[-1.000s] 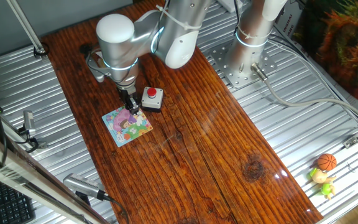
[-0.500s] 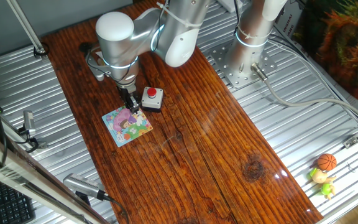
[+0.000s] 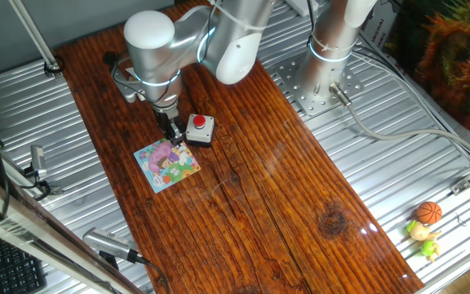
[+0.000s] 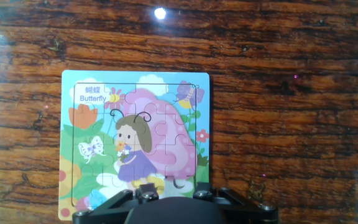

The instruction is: Assemble one piece of a puzzle

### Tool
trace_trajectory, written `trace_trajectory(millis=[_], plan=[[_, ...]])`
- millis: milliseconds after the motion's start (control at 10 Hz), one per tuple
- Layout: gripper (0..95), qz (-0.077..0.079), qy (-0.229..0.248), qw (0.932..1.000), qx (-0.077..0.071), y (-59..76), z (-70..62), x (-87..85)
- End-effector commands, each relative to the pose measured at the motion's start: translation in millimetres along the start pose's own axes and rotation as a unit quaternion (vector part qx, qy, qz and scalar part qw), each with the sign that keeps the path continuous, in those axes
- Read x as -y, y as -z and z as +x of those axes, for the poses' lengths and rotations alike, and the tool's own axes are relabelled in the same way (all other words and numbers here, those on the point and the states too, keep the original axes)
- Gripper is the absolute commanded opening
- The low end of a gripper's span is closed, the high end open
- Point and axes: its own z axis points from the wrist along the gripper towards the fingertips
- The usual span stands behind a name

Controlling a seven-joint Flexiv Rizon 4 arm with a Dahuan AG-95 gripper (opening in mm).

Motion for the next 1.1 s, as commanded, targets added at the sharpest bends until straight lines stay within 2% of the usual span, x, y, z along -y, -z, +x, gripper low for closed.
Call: trace_trajectory(millis=[100, 1100], plan=[[0.0, -0.002, -0.004, 1.0, -0.001, -0.5, -0.4, -0.2], [0.0, -0.007, -0.033, 0.9994, -0.002, -1.5, -0.7, -0.5]])
